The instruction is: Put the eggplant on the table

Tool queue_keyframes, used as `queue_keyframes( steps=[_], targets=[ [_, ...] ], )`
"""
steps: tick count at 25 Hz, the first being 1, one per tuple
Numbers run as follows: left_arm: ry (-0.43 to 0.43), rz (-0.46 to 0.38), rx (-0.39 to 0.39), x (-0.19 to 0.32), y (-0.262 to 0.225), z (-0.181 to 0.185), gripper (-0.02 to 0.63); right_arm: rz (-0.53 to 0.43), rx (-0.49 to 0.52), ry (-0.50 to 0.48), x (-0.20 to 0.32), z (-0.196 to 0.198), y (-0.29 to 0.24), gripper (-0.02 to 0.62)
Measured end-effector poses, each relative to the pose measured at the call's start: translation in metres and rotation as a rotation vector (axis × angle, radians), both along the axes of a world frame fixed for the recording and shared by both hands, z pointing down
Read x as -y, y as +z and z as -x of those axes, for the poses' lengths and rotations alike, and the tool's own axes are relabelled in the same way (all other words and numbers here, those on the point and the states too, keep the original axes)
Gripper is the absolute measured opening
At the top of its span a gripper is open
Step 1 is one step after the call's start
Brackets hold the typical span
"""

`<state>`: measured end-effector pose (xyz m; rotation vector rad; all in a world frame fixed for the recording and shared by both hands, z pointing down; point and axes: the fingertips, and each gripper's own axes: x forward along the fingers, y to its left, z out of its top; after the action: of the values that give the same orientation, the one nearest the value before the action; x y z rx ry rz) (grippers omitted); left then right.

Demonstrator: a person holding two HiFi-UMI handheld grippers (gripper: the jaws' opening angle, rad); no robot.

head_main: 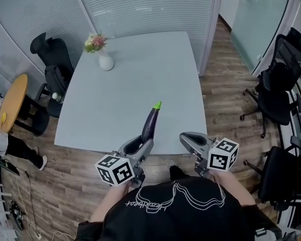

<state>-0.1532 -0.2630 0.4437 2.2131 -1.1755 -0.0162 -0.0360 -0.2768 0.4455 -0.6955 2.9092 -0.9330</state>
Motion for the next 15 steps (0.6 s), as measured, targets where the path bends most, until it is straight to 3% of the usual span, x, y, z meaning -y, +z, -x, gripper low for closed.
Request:
queue_keyframes(
  steps=[15],
  targets=[
    [-0.036,0.066,0.034,0.080,0.036,0.011,0.189,0.077,-0.029,-0.014,0.081,0.009,0.033,0.008]
  ],
)
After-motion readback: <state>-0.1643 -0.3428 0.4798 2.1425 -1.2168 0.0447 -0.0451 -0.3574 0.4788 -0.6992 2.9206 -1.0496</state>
